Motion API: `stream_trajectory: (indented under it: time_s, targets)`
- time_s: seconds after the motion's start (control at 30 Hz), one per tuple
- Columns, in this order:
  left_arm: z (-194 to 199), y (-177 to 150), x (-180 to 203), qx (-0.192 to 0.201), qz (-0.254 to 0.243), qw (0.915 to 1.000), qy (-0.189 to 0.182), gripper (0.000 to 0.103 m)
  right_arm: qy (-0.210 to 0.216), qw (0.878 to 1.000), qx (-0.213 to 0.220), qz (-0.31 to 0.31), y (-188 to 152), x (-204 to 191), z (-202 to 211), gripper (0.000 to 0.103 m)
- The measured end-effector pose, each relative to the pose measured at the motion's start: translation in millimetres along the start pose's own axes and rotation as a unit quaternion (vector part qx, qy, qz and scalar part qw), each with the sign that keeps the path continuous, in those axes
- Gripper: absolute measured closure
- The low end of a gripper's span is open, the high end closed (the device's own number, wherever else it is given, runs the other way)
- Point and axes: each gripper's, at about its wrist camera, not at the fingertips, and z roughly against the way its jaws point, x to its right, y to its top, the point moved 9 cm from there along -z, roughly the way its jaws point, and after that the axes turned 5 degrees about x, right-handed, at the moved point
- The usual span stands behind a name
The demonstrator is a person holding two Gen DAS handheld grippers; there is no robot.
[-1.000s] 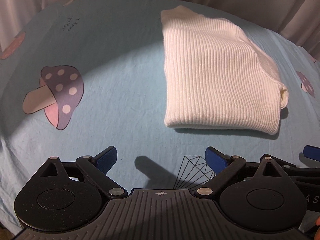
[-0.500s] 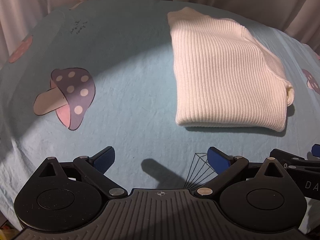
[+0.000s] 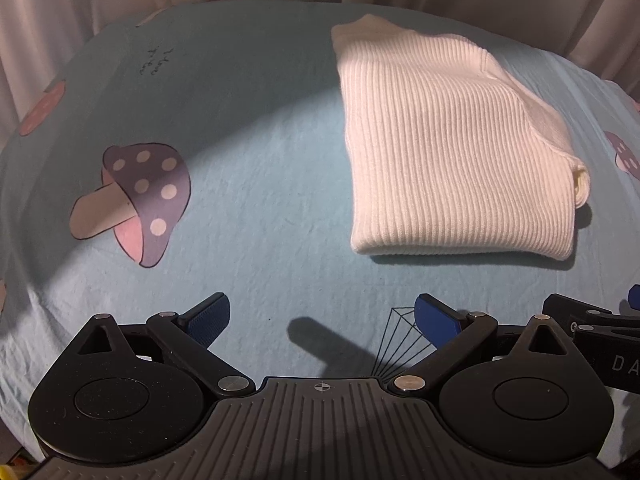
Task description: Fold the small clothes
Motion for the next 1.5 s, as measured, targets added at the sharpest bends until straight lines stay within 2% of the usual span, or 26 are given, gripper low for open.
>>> stream_trajectory:
  time_s: [1.5]
  targets:
    - [6, -1, 17, -0.001, -0.017, 0.9999, -0.001, 0.002, -0.006, 1.000, -0.001, -0.020, -2, 21, 3, 0.004]
